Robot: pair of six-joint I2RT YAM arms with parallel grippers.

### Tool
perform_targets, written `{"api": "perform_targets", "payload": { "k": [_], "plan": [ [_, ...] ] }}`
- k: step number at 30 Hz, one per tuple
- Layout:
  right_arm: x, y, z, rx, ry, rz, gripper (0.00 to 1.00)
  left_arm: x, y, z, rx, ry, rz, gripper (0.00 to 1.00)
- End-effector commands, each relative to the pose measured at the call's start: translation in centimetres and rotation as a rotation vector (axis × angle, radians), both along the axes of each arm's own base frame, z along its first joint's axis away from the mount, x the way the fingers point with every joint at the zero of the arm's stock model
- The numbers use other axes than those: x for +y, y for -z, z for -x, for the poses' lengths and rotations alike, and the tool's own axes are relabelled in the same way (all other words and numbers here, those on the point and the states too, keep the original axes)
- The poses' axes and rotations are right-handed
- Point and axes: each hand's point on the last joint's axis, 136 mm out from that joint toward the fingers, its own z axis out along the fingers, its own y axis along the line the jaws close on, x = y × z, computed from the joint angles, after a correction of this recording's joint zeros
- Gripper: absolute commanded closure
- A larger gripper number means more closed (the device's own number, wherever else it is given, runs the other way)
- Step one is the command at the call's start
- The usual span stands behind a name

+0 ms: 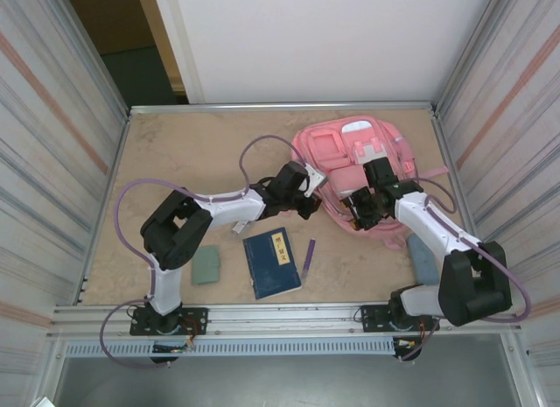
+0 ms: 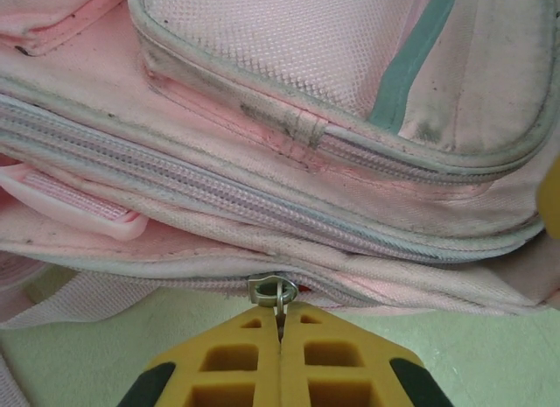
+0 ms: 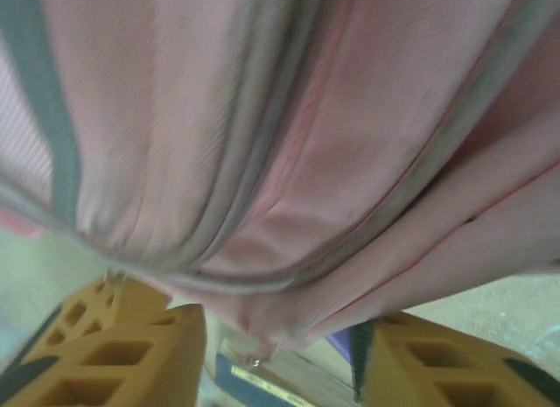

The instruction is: Pack the student bag

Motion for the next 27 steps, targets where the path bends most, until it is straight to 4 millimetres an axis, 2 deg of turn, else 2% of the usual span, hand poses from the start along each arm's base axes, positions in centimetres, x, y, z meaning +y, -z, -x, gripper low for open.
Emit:
{"api": "perform_targets", "payload": {
  "k": [1,4,6,9,13,15,20,22,23,24,25,27],
  "plan": [
    [-1.2,1.4,0.1,0.038,0.068,0.047,0.69,0.0,-2.6,-0.7,-0.073,0.016,0.046,1.0],
    [-1.4,1.8,0.5,0.062,0.083,0.03,0.89,0.5,-2.3,-0.8,-0.086,0.009,0.021,1.0],
    [-1.5,1.4,0.3,0.055,0.083,0.001,1.0,1.1,-2.0,-1.2,-0.093,-0.008,0.008,1.0],
    [-1.5,-0.6,-0.3,-0.006,0.075,-0.019,1.0,3.1,-1.0,-3.0,-0.085,-0.109,-0.047,1.0],
    [-1.6,-3.6,-0.7,-0.094,0.062,-0.029,1.0,6.1,0.4,-5.7,0.026,-0.249,-0.089,0.99],
    [-1.3,-4.5,-0.8,-0.122,0.055,-0.043,1.0,6.2,0.1,-5.8,0.033,-0.242,-0.053,0.75],
    [-1.1,-5.3,-1.4,-0.154,0.05,-0.051,1.0,5.5,-3.2,-5.0,-0.118,-0.13,0.037,0.52],
    [-0.4,-6.0,-2.1,-0.192,0.02,-0.071,1.0,4.2,-5.2,-3.1,-0.263,0.056,0.088,0.46],
    [-0.1,-6.5,-2.4,-0.204,0.006,-0.073,1.0,3.4,-6.2,-1.7,-0.384,0.162,0.103,0.34],
    [0.2,-7.1,-2.8,-0.221,-0.016,-0.07,1.0,2.6,-6.9,-0.2,-0.504,0.251,0.095,0.11],
    [0.3,-7.5,-3.1,-0.23,-0.034,-0.063,1.0,1.9,-7.5,0.8,-0.608,0.31,0.083,0.01],
    [0.6,-8.7,-3.6,-0.253,-0.063,-0.047,1.0,0.4,-8.1,1.9,-0.767,0.373,0.021,0.01]
  ]
}}
